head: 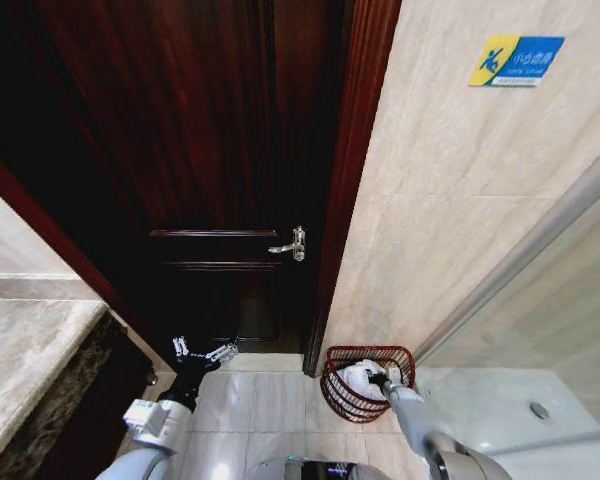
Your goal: Discard the used towel into the hamper.
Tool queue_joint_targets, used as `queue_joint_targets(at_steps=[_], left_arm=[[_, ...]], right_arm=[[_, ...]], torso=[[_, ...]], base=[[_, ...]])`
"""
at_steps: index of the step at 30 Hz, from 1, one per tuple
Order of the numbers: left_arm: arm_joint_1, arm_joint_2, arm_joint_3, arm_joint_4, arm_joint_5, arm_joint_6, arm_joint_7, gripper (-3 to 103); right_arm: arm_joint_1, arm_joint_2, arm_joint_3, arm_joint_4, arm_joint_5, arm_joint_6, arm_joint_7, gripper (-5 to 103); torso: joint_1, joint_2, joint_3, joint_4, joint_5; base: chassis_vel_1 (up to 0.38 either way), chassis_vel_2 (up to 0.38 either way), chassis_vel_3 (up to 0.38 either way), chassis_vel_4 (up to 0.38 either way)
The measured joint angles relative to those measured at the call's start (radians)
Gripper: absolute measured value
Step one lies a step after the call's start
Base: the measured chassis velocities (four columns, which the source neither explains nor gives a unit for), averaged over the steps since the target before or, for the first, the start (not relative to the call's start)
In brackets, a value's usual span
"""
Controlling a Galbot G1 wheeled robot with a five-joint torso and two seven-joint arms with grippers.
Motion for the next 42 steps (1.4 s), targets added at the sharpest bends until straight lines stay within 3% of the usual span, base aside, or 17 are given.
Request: queue_joint_targets(at_steps=[1, 4, 7, 13, 14, 15, 16, 18, 19, 20, 24, 28, 36, 42], left_arm=[[0.000, 0.000, 0.000, 0.000, 0.000, 0.000, 0.000, 100], [0.000, 0.000, 0.000, 0.000, 0.000, 0.000, 0.000, 100], [0.000, 0.000, 0.000, 0.000, 0.000, 0.000, 0.000, 100], [0.000, 0.000, 0.000, 0.000, 0.000, 0.000, 0.000, 100], [0.000, 0.000, 0.000, 0.000, 0.000, 0.000, 0.000, 100], [0.000, 0.000, 0.000, 0.000, 0.000, 0.000, 0.000, 100], [0.000, 0.000, 0.000, 0.000, 0.000, 0.000, 0.000, 100], [0.000, 0.000, 0.000, 0.000, 0.000, 0.000, 0.000, 100], [0.000, 0.000, 0.000, 0.000, 0.000, 0.000, 0.000, 100], [0.000, 0.000, 0.000, 0.000, 0.000, 0.000, 0.000, 100], [0.000, 0.000, 0.000, 0.000, 0.000, 0.000, 0.000, 100], [0.000, 0.000, 0.000, 0.000, 0.000, 0.000, 0.000, 100], [0.000, 0.000, 0.000, 0.000, 0.000, 0.000, 0.000, 100], [0.000, 0.000, 0.000, 0.000, 0.000, 0.000, 0.000, 100]], right_arm=[[0.000, 0.000, 0.000, 0.000, 0.000, 0.000, 0.000, 8], [-0.005, 0.002, -0.001, 0.006, 0.000, -0.005, 0.009, 23], [-0.013, 0.008, -0.002, 0.008, 0.023, 0.008, 0.019, 28], [-0.060, 0.031, -0.003, 0.053, 0.024, 0.043, 0.025, 56], [-0.060, 0.031, -0.003, 0.053, 0.024, 0.043, 0.025, 56], [-0.072, 0.033, -0.003, 0.073, 0.025, 0.047, 0.025, 56], [-0.091, 0.035, -0.003, 0.107, 0.033, 0.042, 0.027, 67], [-0.116, 0.036, -0.004, 0.150, 0.044, 0.024, 0.029, 67], [-0.140, 0.035, -0.004, 0.187, 0.050, 0.016, 0.029, 79], [-0.140, 0.035, -0.004, 0.187, 0.050, 0.016, 0.029, 79], [-0.271, 0.011, -0.017, 0.397, 0.101, -0.032, 0.014, 94], [-0.361, -0.001, -0.015, 0.552, 0.116, -0.036, 0.009, 100], [-0.535, -0.011, 0.013, 0.814, 0.159, -0.019, 0.034, 100], [-0.745, 0.005, 0.056, 1.143, 0.210, 0.011, 0.082, 100]], torso=[[0.000, 0.000, 0.000, 0.0000, 0.0000], [0.000, 0.000, 0.000, 0.0000, -0.0001], [0.000, 0.000, 0.000, 0.0000, 0.0000], [0.000, 0.000, 0.000, 0.0001, 0.0000], [0.000, 0.000, 0.000, 0.0001, 0.0000], [0.000, 0.000, 0.000, 0.0001, 0.0001], [0.000, 0.000, 0.000, 0.0001, 0.0001], [0.000, 0.000, 0.000, 0.0000, 0.0000], [0.000, 0.000, 0.000, 0.0000, -0.0001], [0.000, 0.000, 0.000, 0.0000, -0.0001], [0.000, 0.000, 0.000, -0.0002, -0.0002], [0.000, 0.000, 0.000, -0.0001, 0.0004], [0.000, 0.000, 0.000, 0.0000, 0.0001], [0.000, 0.000, 0.000, 0.0001, 0.0000]], base=[[0.000, 0.000, 0.000, 0.000], [0.000, 0.000, 0.000, 0.000], [0.000, 0.000, 0.000, 0.000], [0.000, 0.000, 0.000, 0.000], [0.000, 0.000, 0.000, 0.000], [0.000, 0.000, 0.000, 0.000], [0.000, 0.000, 0.000, 0.000], [0.000, 0.000, 0.000, 0.000], [0.000, 0.000, 0.000, 0.000], [0.000, 0.000, 0.000, 0.000], [0.000, 0.000, 0.000, 0.000], [0.000, 0.000, 0.000, 0.000], [0.000, 0.000, 0.000, 0.000], [0.000, 0.000, 0.000, 0.000]])
